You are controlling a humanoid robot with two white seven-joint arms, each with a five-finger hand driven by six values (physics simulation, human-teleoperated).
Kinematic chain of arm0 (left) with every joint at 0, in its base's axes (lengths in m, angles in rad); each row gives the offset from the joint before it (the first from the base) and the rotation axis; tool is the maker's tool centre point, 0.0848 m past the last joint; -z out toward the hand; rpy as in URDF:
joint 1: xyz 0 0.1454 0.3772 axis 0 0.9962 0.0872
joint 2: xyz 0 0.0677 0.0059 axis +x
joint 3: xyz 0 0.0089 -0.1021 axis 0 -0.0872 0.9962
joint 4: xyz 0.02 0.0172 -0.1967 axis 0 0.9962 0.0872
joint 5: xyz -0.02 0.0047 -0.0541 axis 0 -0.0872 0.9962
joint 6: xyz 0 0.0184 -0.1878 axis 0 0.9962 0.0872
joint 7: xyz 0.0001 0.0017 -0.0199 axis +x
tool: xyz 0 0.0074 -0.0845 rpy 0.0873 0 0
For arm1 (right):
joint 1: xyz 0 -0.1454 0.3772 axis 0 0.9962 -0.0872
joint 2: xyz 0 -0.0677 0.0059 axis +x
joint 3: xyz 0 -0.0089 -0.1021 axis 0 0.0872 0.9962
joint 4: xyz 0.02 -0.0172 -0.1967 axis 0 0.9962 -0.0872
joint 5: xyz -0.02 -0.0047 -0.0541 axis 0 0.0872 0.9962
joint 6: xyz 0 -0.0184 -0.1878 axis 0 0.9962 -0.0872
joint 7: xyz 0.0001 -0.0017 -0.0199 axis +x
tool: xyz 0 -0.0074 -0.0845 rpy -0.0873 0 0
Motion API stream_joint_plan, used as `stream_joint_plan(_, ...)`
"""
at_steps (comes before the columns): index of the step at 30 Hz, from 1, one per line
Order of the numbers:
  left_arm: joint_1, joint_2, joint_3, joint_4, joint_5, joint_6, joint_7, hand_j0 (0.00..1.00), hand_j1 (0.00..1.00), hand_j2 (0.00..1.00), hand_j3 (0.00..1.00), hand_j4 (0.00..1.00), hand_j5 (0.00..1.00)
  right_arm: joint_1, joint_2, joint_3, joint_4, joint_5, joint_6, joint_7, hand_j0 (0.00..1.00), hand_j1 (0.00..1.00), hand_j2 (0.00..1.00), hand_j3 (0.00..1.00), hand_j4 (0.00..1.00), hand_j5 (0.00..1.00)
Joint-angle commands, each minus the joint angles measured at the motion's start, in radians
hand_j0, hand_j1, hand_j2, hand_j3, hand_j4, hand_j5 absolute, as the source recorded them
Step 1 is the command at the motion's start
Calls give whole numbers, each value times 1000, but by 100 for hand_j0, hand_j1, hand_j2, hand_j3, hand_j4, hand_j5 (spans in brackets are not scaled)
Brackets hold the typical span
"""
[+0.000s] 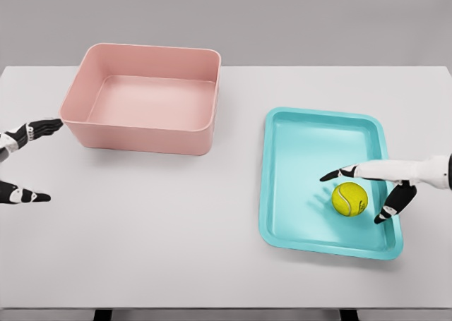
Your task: Put the tennis from the blue tray into the pink basket with both arms
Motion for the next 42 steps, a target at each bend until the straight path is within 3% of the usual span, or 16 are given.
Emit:
stream_joint_plan(1,0,10,-53,-13,40,1,0,100,100,100,100,100,100,0,0,4,0,-3,1,0,100,100,100,100,100,100)
stream_joint_plan(8,40,-1,-62,-13,100,1,2,100,100,100,100,100,100,-12,0,4,1,-1,2,0,100,100,100,100,100,100)
stream_joint_plan(12,40,-82,-53,-8,135,1,3,100,100,100,100,100,100,-12,1,5,1,3,2,0,99,99,99,99,99,99)
stream_joint_plan(17,44,-156,-56,-2,149,1,2,100,100,100,100,100,100,-12,3,14,1,5,2,0,86,86,86,86,86,86)
stream_joint_plan(26,46,-156,-57,0,129,1,-9,100,100,100,100,100,100,-12,12,33,1,28,2,0,82,82,82,82,82,82)
stream_joint_plan(31,44,-156,-50,3,127,1,-9,100,100,100,100,100,100,-14,12,31,1,31,2,0,59,59,59,59,59,59)
stream_joint_plan(34,43,-156,-48,3,129,1,-9,100,100,100,100,100,100,-15,12,30,0,30,1,0,55,55,55,55,55,55)
stream_joint_plan(37,44,-156,-48,3,129,1,-9,100,100,100,100,100,100,-21,12,25,-5,22,1,0,42,42,42,42,42,42)
stream_joint_plan(42,43,-156,-50,3,129,1,-9,100,100,100,100,100,100,-23,12,-28,-10,16,-14,0,43,43,43,43,43,43)
